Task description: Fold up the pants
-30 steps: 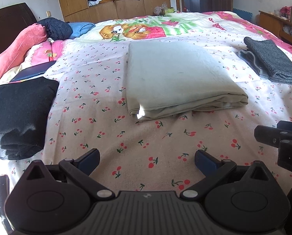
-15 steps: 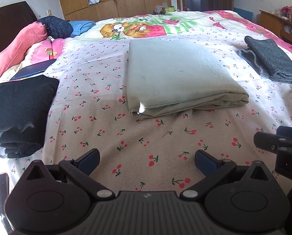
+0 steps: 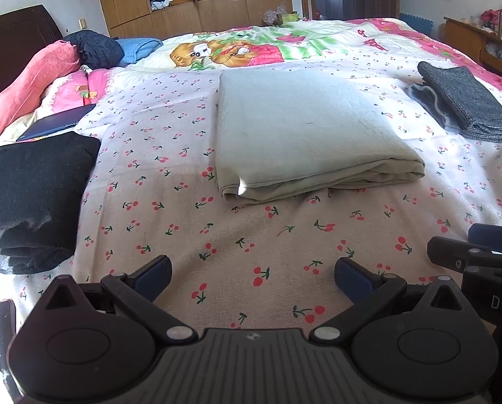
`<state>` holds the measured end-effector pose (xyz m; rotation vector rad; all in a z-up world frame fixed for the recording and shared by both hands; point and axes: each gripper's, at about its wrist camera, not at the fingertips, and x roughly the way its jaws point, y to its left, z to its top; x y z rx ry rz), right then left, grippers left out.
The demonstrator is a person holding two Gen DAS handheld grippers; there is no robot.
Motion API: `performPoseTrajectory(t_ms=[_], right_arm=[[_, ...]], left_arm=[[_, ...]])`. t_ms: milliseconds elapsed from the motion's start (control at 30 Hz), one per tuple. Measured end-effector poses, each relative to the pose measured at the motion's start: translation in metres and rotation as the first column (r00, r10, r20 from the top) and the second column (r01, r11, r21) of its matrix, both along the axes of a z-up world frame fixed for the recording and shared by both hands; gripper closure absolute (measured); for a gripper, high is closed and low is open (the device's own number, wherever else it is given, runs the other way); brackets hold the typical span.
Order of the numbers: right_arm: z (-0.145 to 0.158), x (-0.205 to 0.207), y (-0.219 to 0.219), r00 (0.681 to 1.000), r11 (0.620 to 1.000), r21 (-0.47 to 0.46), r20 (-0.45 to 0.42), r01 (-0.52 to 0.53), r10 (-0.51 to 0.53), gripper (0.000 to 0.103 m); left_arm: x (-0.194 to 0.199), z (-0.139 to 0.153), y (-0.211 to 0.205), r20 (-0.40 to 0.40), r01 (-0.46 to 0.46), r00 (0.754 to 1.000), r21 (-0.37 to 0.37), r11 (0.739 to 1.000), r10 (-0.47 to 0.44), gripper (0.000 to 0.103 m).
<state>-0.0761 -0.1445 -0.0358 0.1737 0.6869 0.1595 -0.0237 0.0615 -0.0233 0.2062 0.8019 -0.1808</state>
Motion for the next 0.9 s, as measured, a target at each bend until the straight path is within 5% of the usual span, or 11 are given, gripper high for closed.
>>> performPoseTrajectory(t_ms=[900], right_arm=[[-0.0005, -0.0002, 0.0017, 1.000, 1.000, -0.004, 0.000, -0.004, 0.004, 0.056]], left_arm=[[-0.0018, 0.0005, -0.0008, 0.006, 0.013, 1.000, 0.002, 1.000, -0.013, 0.000]])
